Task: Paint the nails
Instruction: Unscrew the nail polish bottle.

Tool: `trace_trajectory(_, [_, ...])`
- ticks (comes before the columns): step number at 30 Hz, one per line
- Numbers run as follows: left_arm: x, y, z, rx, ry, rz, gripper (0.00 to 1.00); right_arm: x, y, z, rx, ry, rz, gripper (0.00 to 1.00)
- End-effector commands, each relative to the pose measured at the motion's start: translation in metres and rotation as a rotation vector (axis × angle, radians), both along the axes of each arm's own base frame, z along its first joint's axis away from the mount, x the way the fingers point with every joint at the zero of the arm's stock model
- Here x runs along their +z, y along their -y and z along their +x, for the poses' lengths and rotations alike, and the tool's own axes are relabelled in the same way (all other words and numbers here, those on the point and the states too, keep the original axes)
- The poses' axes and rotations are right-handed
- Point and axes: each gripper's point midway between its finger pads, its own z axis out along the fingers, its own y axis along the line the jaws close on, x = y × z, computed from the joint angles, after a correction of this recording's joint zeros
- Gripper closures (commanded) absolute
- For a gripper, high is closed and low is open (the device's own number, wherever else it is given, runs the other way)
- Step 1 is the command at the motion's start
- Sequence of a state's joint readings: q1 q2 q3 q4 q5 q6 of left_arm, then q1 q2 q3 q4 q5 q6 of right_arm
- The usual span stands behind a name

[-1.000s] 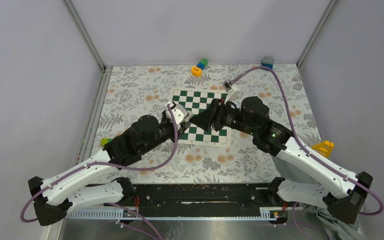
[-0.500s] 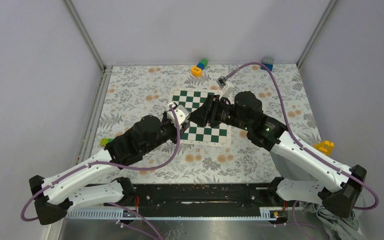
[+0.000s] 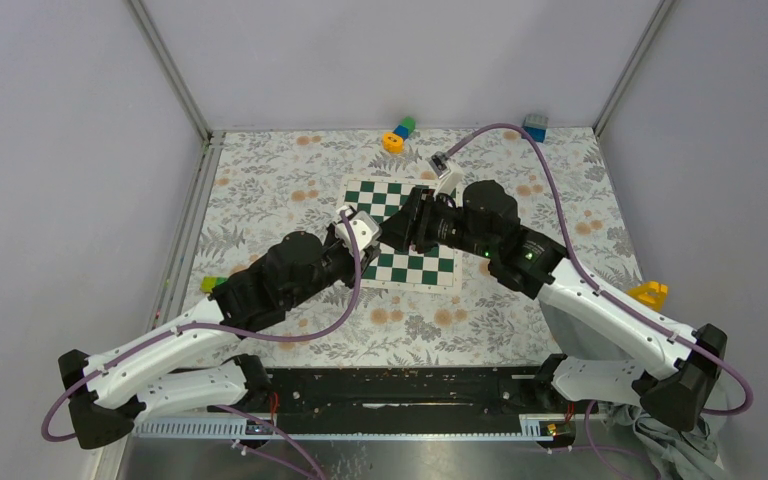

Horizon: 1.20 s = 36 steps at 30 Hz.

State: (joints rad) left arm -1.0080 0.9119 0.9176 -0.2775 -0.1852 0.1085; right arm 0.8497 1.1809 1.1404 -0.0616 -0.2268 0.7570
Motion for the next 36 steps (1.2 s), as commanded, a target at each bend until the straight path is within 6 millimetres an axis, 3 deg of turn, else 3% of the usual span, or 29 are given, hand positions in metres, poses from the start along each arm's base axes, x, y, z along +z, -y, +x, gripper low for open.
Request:
trace_trajectory(1, [0.015,0.004,0.003,0.000,0.039,-0.031,1.00,0.033,-0.004,0.003,0.012,0.050,0.077,0.51])
trace_trajectory(6, [0.014,0.003,0.003,0.009,0.041,-0.030,1.00,0.039,-0.007,0.003,0.019,0.069,0.099,0.52])
trace_trajectory(16, [0.014,0.004,0.003,0.004,0.042,-0.028,1.00,0.029,-0.009,0.005,0.028,0.072,0.064,0.54])
trace_trajectory(21, [0.015,0.005,0.001,-0.006,0.042,-0.031,1.00,0.027,-0.008,0.005,0.030,0.085,0.054,0.69])
trace_trajectory(28, [0.020,0.009,-0.006,-0.050,0.034,-0.064,1.00,0.025,-0.007,0.001,0.059,0.124,0.039,1.00])
trace_trajectory(36, [0.035,0.019,-0.030,-0.209,0.019,-0.136,1.00,0.040,-0.004,-0.017,0.153,0.234,0.070,1.00])
